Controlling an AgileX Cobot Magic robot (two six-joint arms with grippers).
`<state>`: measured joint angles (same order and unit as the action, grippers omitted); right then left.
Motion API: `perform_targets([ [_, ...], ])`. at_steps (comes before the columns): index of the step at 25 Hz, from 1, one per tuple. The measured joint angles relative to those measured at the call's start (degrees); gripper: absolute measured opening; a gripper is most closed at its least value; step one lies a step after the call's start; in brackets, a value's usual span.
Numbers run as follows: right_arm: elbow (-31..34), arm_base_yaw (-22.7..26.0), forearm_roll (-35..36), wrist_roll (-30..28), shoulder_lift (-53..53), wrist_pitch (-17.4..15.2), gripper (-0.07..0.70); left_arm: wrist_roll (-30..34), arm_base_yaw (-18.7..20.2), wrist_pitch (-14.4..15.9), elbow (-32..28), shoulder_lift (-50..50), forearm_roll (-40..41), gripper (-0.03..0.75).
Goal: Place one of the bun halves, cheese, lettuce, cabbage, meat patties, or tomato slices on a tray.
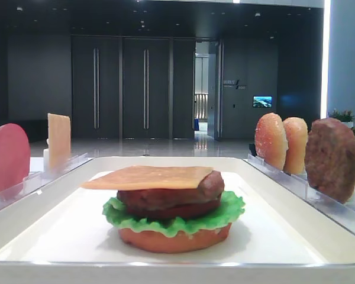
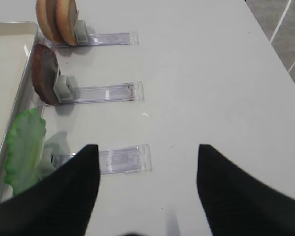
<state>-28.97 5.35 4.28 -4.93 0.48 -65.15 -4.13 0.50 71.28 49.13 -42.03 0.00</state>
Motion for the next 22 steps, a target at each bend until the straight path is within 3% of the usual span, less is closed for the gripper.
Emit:
perform_targets([
  [11,0.0,0.0,0.0,0.0,0.0,0.0,0.416,2.0,0.0,0.5,-12.7,22.6,0.6,0.484],
  [22,0.0,0.0,0.0,0.0,0.0,0.0,0.416,2.1,0.0,1.0,-19.1,41.1,0.0,0.464],
])
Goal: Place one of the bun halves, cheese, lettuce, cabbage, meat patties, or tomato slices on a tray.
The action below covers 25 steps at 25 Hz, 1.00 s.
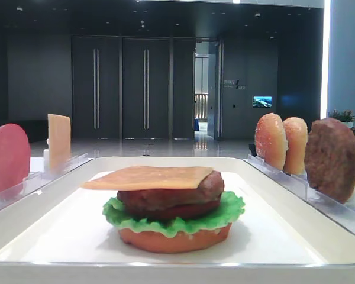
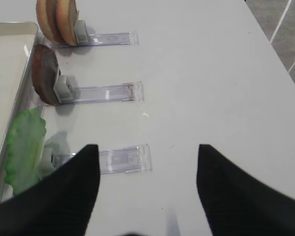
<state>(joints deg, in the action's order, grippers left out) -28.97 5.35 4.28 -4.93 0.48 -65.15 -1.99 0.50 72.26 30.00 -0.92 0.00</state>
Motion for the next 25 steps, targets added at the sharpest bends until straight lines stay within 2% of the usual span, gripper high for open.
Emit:
perform_targets([
  [5,0.0,0.0,0.0,0.0,0.0,0.0,0.416,0.7,0.0,-2.3,-0.5,1.8,-0.4,0.463],
  [10,0.0,0.0,0.0,0.0,0.0,0.0,0.416,2.8,0.0,-7.4,-2.6,1.8,-3.1,0.463],
  [14,0.0,0.0,0.0,0.0,0.0,0.0,0.416,5.2,0.0,-8.4,-3.0,1.8,-5.2,0.463],
  [25,0.0,0.0,0.0,0.0,0.0,0.0,0.416,5.8,0.0,-8.5,-3.0,1.8,-5.4,0.463],
])
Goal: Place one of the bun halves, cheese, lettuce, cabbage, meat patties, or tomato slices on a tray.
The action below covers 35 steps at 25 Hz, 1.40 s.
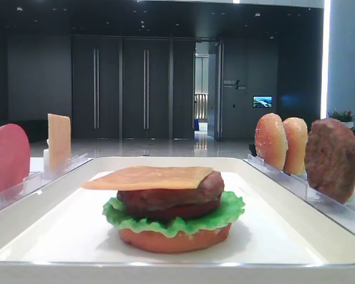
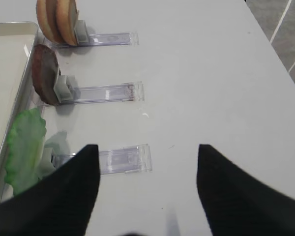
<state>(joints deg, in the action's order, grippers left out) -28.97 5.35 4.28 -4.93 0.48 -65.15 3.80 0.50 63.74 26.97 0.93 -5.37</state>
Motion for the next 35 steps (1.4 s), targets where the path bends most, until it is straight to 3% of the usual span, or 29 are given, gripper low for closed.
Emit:
perform_targets([
  [9,0.0,0.0,0.0,0.0,0.0,0.0,0.416,-1.2,0.0,0.0,0.0,0.0,4.8,0.463],
  [27,0.0,0.0,0.0,0.0,0.0,0.0,0.416,-1.7,0.0,0.0,0.0,0.0,5.4,0.463],
  [35,0.0,0.0,0.0,0.0,0.0,0.0,0.416,-5.7,0.0,0.0,0.0,0.0,7.2,0.462],
])
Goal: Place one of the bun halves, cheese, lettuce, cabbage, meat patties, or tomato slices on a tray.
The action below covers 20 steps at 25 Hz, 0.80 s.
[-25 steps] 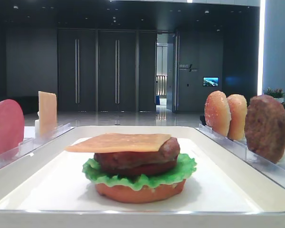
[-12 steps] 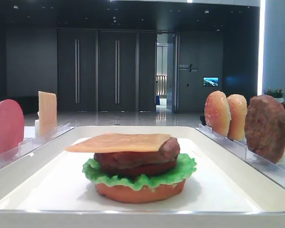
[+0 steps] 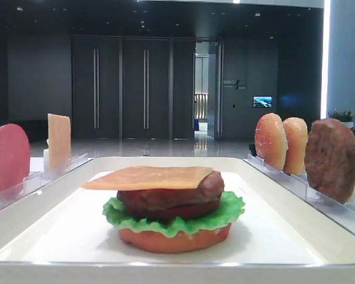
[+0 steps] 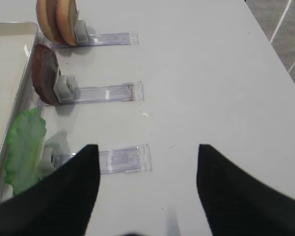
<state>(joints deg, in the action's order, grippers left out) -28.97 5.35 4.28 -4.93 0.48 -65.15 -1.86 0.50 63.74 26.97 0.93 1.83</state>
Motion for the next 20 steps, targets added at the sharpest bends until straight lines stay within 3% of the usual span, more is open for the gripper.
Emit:
perform_targets([
  [20,0.0,0.0,0.0,0.0,0.0,0.0,0.416,-0.1,0.0,0.0,0.0,0.0,0.1,0.428],
])
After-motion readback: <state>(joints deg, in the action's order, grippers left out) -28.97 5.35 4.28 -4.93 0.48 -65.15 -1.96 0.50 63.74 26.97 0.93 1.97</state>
